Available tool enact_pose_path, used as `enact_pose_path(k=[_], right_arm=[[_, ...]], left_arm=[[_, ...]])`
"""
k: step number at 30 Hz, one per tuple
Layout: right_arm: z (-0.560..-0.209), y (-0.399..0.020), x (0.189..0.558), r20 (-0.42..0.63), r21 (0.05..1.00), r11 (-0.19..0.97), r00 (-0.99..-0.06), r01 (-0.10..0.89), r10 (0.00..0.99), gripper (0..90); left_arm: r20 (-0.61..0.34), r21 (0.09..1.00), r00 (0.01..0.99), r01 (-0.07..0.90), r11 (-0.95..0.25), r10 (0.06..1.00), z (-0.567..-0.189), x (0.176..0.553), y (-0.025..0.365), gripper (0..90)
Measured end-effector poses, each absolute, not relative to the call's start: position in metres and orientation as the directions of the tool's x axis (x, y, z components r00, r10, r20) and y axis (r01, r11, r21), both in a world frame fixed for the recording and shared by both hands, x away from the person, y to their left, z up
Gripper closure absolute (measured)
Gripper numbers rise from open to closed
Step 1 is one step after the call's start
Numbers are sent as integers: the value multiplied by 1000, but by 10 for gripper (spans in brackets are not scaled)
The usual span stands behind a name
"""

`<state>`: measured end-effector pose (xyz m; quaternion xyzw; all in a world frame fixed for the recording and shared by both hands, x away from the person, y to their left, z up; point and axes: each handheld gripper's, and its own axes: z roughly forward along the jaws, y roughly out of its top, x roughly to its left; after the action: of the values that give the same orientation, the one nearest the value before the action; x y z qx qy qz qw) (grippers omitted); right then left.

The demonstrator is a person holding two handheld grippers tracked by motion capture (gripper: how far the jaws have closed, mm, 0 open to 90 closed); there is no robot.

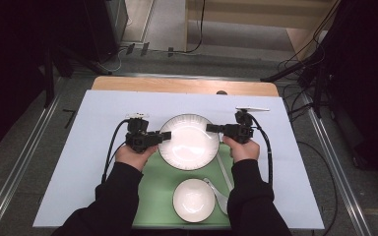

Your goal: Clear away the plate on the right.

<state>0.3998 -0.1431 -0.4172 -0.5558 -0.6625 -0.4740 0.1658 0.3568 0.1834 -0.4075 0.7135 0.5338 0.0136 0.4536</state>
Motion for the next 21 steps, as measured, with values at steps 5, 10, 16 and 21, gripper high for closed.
enact_pose_path(k=[5,10,16,21], right_arm=[[-417,-136,398,720,472,-38,-360,881,593,825],[-419,-130,398,721,461,-14,-365,887,589,827],[-415,-121,398,650,532,60,-453,845,610,794],[-406,-122,396,622,575,71,-492,815,609,633]], left_arm=[[-573,591,349,802,80,741,-411,364,198,818],[-640,543,314,830,123,701,-412,369,210,852],[-685,504,292,851,145,668,-413,372,222,851],[-688,491,280,859,145,669,-414,373,234,849]])
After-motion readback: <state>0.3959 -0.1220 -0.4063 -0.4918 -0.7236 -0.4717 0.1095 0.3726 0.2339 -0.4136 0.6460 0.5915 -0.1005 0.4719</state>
